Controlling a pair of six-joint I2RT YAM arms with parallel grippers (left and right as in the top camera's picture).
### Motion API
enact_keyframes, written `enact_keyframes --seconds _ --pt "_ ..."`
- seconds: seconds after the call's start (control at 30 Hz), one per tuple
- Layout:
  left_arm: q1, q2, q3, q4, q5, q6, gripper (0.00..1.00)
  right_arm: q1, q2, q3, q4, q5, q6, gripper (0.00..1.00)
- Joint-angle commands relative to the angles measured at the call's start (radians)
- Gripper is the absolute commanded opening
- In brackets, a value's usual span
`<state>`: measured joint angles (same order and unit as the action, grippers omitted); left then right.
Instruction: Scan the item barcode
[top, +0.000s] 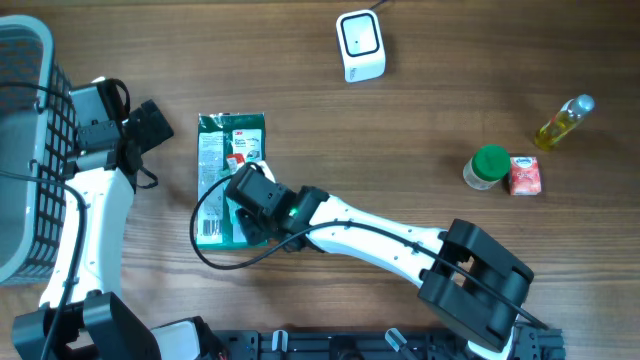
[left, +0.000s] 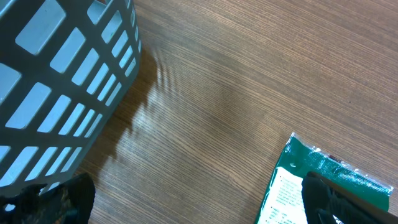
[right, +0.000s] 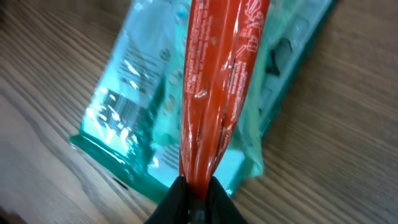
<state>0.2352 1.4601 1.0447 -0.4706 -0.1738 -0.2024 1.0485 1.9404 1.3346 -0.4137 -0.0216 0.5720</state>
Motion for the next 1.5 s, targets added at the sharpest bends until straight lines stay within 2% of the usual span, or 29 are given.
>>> enact_keyframes --seconds 0.0,0.23,0.37,0.53,0.63,0.67,0.77,0.8,0.83,0.93,1.03,1.13,1.27,1.47 --pt "0.005 -0.013 0.011 0.002 0.002 0.012 1.00 0.002 0.014 0.000 0.041 0.042 0.006 0.10" --pt "0.005 -0.013 0.011 0.002 0.002 0.012 1.00 0.001 0.018 0.000 0.049 0.092 0.007 0.11" --pt "0.005 -0.013 0.011 0.002 0.002 0.012 1.00 0.001 0.018 0.000 0.042 0.092 0.006 0.29" --pt "0.005 -0.013 0.011 0.002 0.002 0.012 1.00 -0.025 0.011 0.004 0.038 0.081 0.003 0.36" --pt "0.005 -0.013 0.011 0.002 0.002 0.012 1.00 -0.085 -0.037 0.011 0.040 -0.027 0.008 0.37" --pt "0.005 -0.013 0.011 0.002 0.002 0.012 1.00 -0.143 -0.072 0.011 0.038 -0.201 0.016 0.45" --pt "0.005 -0.013 0.011 0.002 0.002 0.012 1.00 -0.203 -0.072 0.005 0.036 -0.455 0.043 0.71" --pt "0.005 -0.013 0.011 0.002 0.002 0.012 1.00 -0.217 -0.071 -0.003 0.030 -0.501 0.057 0.76" --pt "0.005 -0.013 0.011 0.002 0.002 0.012 1.00 -0.229 -0.070 -0.011 0.009 -0.531 0.071 0.77" --pt "0.005 -0.013 0.011 0.002 0.002 0.012 1.00 -0.237 -0.059 -0.044 0.010 -0.586 0.086 0.72" --pt "0.005 -0.013 0.011 0.002 0.002 0.012 1.00 -0.237 -0.057 -0.101 0.082 -0.660 0.140 0.66" --pt "0.005 -0.013 0.011 0.002 0.002 0.012 1.00 -0.237 -0.057 -0.159 0.164 -0.699 0.188 0.66" --pt "0.005 -0.013 0.011 0.002 0.002 0.012 1.00 -0.238 -0.057 -0.254 0.312 -0.711 0.228 0.65" --pt "0.005 -0.013 0.011 0.002 0.002 0.012 1.00 -0.251 -0.057 -0.420 0.687 -0.771 0.335 0.63"
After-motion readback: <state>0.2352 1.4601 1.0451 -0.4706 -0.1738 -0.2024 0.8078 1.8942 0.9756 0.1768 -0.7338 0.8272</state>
